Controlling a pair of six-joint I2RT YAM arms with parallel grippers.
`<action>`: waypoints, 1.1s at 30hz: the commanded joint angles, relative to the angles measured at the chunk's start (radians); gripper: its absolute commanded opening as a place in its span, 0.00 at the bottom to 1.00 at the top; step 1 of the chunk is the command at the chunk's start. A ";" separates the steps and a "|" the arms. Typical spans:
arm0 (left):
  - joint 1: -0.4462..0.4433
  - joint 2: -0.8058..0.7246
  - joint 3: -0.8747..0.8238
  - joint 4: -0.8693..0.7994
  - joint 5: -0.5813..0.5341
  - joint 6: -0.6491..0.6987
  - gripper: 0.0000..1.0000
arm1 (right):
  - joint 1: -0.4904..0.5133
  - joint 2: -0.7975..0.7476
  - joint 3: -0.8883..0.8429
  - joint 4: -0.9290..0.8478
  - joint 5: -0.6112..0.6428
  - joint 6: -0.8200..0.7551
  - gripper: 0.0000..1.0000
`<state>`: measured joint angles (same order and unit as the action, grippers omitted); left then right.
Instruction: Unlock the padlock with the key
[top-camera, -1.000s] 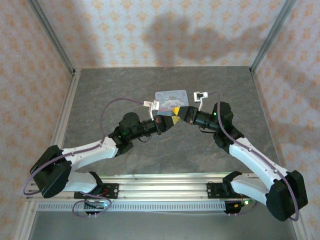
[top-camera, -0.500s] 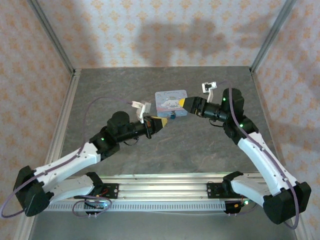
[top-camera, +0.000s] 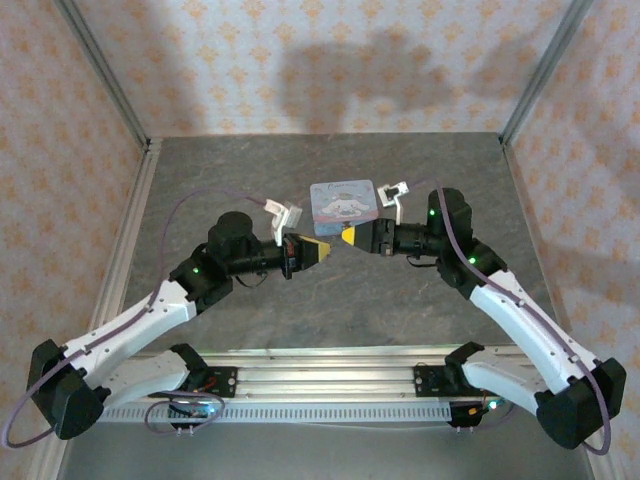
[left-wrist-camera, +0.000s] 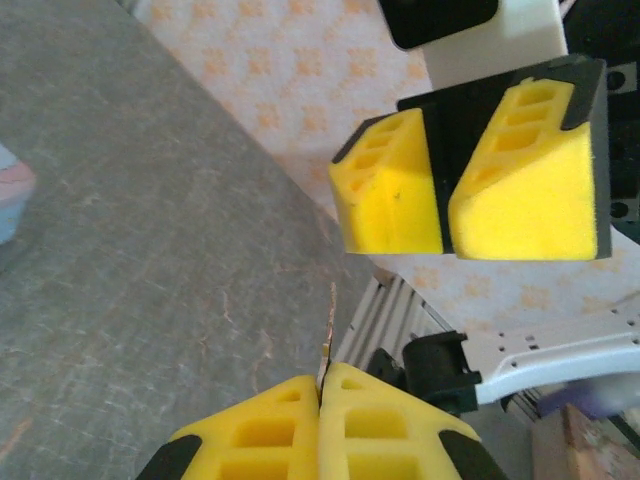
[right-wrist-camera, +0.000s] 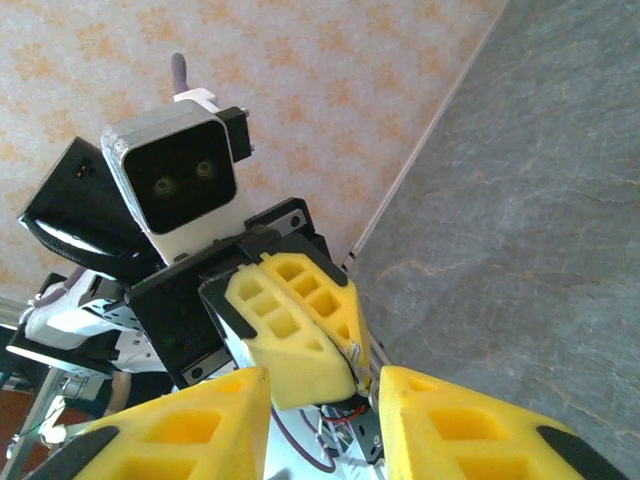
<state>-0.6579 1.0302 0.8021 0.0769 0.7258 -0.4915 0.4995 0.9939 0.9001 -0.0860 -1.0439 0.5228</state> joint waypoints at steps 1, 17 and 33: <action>0.010 0.003 0.044 0.009 0.089 0.020 0.00 | 0.020 0.005 -0.003 0.074 -0.006 -0.002 0.33; 0.012 0.023 0.034 0.067 0.120 -0.025 0.00 | 0.051 0.058 -0.004 0.059 0.001 -0.021 0.19; 0.032 0.018 0.055 -0.024 0.028 -0.063 0.36 | 0.051 0.067 0.047 -0.082 0.082 -0.159 0.00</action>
<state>-0.6392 1.0649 0.8185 0.0853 0.7952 -0.5312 0.5472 1.0653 0.9043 -0.0887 -1.0073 0.4576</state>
